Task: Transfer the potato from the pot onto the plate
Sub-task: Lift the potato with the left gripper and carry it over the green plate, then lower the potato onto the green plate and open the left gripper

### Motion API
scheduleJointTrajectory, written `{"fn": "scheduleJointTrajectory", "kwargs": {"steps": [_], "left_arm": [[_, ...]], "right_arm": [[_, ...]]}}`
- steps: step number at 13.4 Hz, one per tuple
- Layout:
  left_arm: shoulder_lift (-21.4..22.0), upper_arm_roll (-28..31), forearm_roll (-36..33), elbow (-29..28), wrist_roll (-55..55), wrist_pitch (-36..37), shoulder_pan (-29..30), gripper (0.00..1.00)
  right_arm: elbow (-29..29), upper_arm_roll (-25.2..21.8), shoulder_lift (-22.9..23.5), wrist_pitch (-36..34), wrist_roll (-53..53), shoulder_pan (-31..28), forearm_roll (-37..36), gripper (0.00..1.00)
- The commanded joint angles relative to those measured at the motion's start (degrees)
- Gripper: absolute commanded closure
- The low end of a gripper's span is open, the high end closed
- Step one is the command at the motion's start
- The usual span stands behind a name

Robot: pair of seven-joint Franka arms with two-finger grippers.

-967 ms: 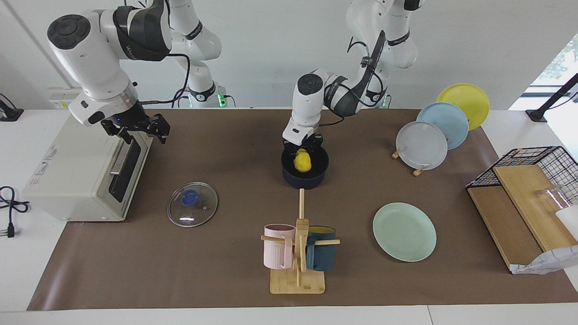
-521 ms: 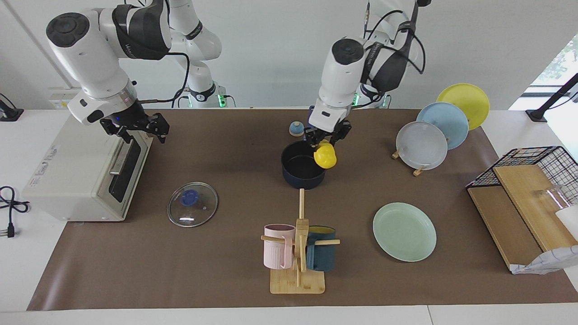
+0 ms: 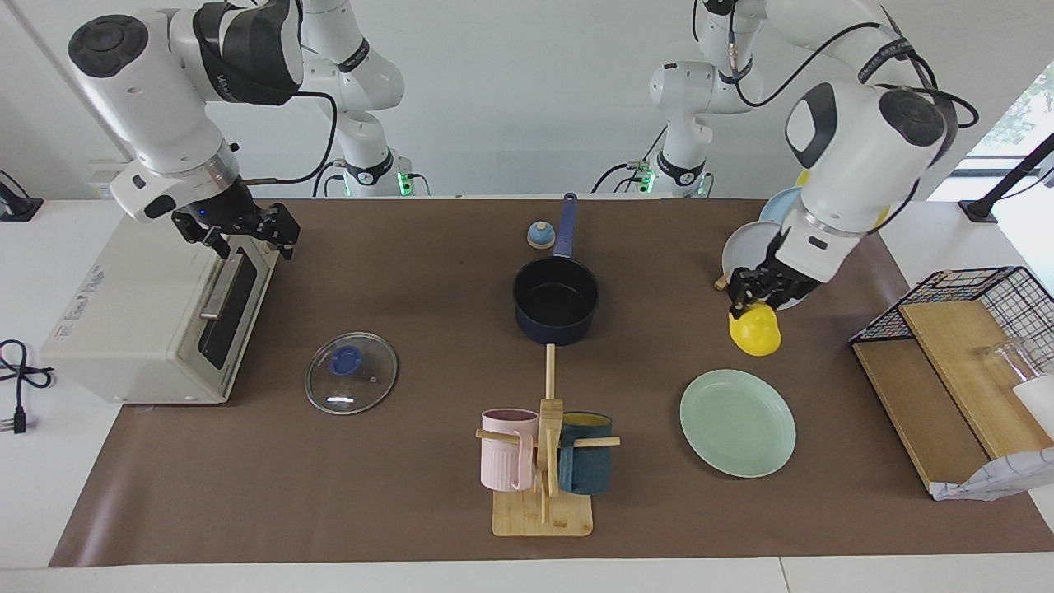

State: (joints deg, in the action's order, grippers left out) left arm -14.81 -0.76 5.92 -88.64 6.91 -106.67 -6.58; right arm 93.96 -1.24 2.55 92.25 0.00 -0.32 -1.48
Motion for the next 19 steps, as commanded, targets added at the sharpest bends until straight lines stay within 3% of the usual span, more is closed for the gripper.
{"fn": "scheduleJointTrajectory", "kwargs": {"steps": [1,4,6,13,19], "left_arm": [[-8.6,-0.6,0.4,5.8,-6.7,-3.8,1.6,1.0],[-14.7,-0.6,0.2,7.2,-9.2,-9.8,1.4,1.0],[-16.4,-0.6,-1.1,6.8,-10.0,-12.8,0.9,1.0],[-16.0,-0.6,-1.0,0.6,-12.5,-18.0,0.2,1.0],[-15.3,-0.6,-0.9,-1.3,-14.7,-18.0,0.2,1.0]], "right_arm": [[0.7,0.4,-0.9,0.7,1.1,-0.2,0.3,0.0],[0.8,0.4,-1.0,0.7,1.1,-0.3,0.3,0.0],[0.8,0.4,-1.0,0.7,1.1,-0.3,0.3,0.0],[0.8,0.4,-1.0,0.7,1.1,-0.3,0.3,0.0],[0.8,0.4,-1.0,0.7,1.1,-0.3,0.3,0.0]]}}
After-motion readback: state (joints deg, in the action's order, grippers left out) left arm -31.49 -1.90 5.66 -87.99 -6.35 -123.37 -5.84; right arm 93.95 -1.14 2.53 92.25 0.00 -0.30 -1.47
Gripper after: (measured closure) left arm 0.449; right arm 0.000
